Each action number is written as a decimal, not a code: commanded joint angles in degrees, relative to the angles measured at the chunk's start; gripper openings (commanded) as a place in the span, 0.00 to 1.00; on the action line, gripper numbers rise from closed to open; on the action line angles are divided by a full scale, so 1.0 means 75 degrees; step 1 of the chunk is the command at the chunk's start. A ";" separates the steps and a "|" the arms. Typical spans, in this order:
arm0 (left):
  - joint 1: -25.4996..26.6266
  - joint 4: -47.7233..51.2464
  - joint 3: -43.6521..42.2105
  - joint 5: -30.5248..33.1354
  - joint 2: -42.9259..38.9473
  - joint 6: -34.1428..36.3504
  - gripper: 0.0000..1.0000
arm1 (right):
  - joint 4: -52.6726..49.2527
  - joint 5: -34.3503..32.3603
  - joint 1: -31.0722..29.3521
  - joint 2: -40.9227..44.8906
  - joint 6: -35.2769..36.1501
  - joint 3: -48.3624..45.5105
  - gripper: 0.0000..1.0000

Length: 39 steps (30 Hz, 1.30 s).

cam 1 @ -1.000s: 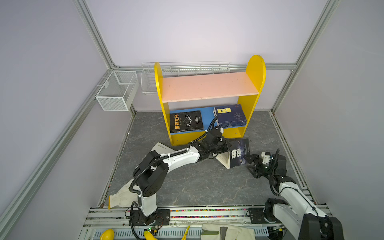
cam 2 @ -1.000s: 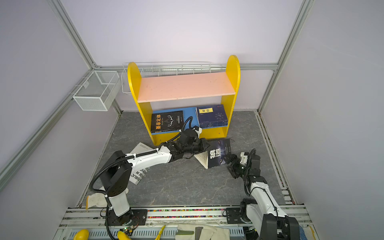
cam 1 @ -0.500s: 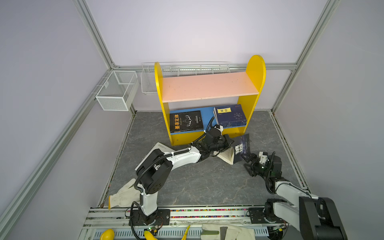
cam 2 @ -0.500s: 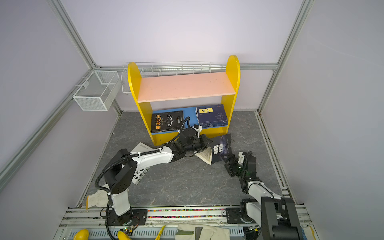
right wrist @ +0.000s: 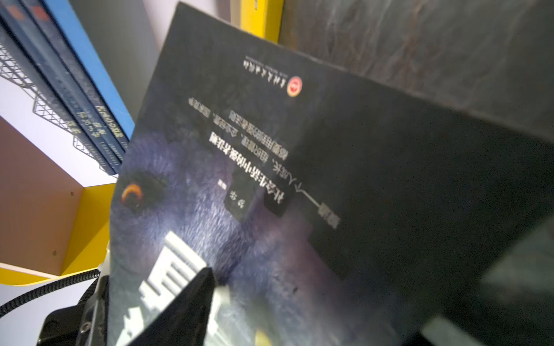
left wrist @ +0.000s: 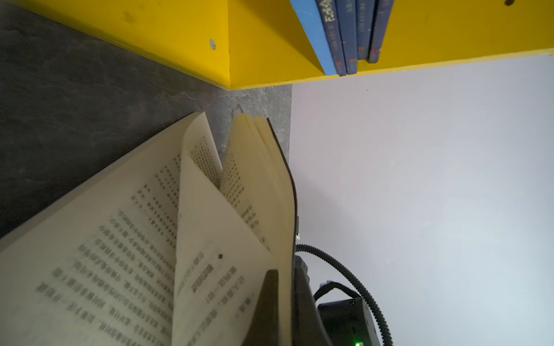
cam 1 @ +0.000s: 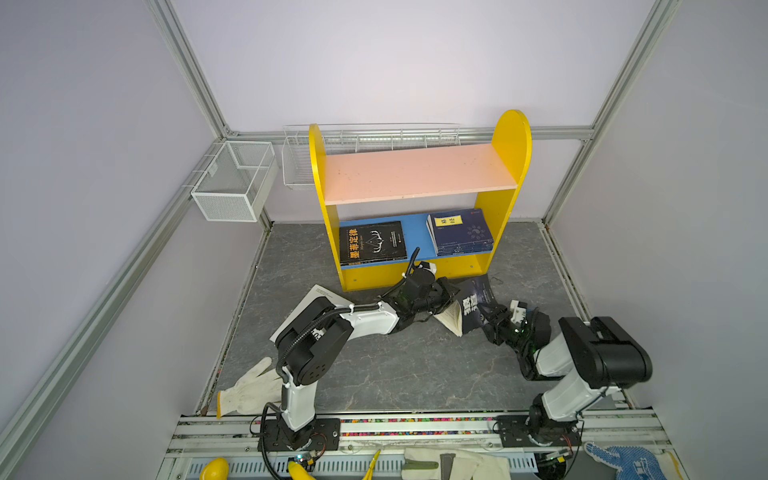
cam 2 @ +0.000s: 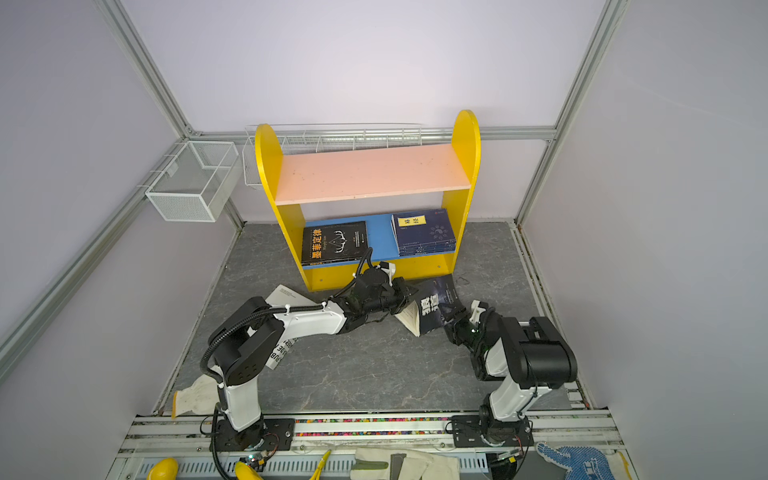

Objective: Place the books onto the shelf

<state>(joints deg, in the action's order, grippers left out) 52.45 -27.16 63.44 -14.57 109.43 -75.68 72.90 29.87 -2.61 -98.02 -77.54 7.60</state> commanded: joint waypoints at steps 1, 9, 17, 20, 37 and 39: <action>0.0038 -0.0325 -0.0149 -0.0086 0.0109 -0.0238 0.00 | 0.1234 -0.0470 -0.0223 -0.0173 -0.0240 -0.0026 0.65; 0.0044 0.1071 0.0142 0.0230 0.0209 0.0612 0.09 | 0.1224 -0.0490 -0.0327 -0.0512 -0.0317 0.0327 0.38; 0.0041 0.3165 0.0463 0.1433 -0.0438 0.2094 0.58 | 0.1218 -0.0676 -0.0348 -0.0642 -0.0476 0.0226 0.13; 0.0051 0.3485 0.0231 0.1878 -0.0944 0.2467 0.68 | 0.1225 -0.0781 -0.0348 -0.0326 -0.0576 0.0056 0.11; 0.0004 0.3436 -0.2114 0.1949 -0.5670 0.3951 0.91 | -1.1724 -0.3611 -0.1433 0.8722 0.2805 0.3879 0.09; 0.0006 0.3078 -0.2424 0.1788 -0.6280 0.3949 0.95 | -1.2127 -0.3545 -0.1433 0.8914 0.2880 0.4453 0.09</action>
<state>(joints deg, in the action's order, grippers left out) 52.56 -0.10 47.53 1.02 66.81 -47.99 2.04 9.74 -12.99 -33.63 -62.98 37.43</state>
